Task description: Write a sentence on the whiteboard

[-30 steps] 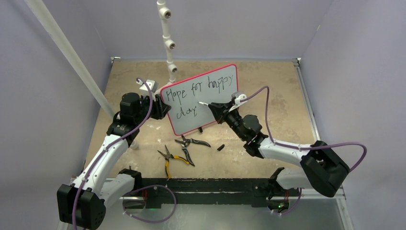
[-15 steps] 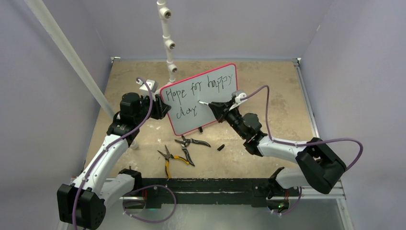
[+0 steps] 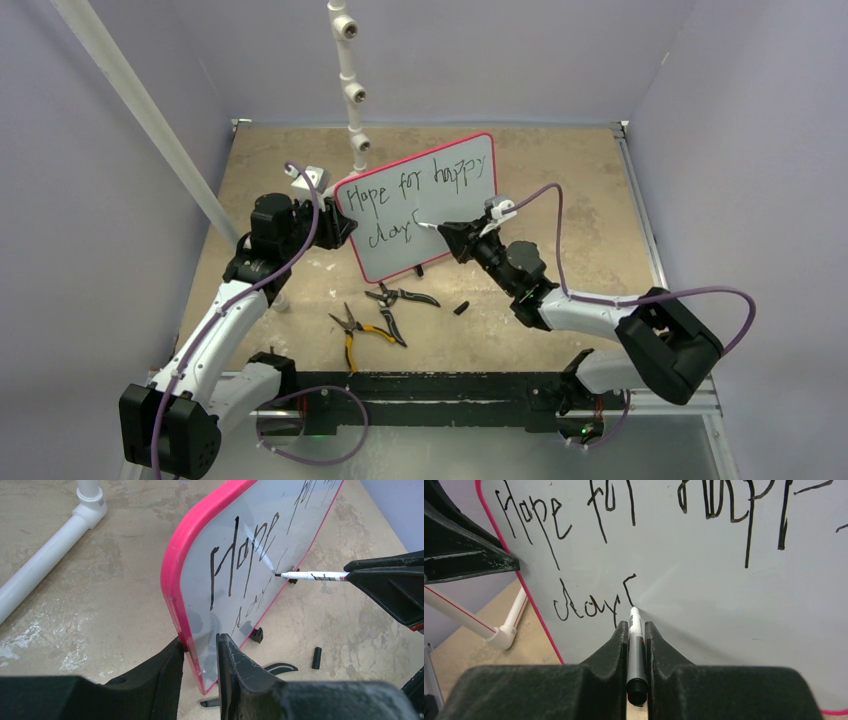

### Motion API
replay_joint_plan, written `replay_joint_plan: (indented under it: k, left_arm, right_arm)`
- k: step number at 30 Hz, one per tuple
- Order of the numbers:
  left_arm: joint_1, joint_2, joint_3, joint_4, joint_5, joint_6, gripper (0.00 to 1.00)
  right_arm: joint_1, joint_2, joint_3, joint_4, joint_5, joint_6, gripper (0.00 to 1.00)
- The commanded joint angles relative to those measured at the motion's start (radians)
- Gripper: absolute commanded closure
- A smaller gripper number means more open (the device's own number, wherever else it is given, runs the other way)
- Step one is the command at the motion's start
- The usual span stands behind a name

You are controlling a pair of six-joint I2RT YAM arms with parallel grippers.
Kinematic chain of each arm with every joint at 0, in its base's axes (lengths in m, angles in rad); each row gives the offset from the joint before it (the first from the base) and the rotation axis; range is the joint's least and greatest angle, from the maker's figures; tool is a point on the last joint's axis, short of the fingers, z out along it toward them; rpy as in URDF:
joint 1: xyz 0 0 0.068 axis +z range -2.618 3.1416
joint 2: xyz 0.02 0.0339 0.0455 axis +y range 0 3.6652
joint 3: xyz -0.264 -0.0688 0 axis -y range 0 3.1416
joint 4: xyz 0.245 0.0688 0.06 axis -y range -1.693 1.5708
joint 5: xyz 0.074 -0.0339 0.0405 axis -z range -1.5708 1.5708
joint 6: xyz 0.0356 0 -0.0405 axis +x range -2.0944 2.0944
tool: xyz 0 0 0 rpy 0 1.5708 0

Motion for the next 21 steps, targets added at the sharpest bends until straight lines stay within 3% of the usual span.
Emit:
replay_joint_plan:
  k: [1, 21]
  left_arm:
    - [0.002, -0.002, 0.009, 0.026, 0.020, 0.011, 0.71]
    - [0.002, -0.002, 0.009, 0.026, 0.019, 0.011, 0.71]
  right_arm:
    - [-0.006, -0.027, -0.008, -0.029, 0.061, 0.007, 1.00]
    - [-0.004, 0.036, 0.024, 0.048, -0.037, -0.011, 1.00]
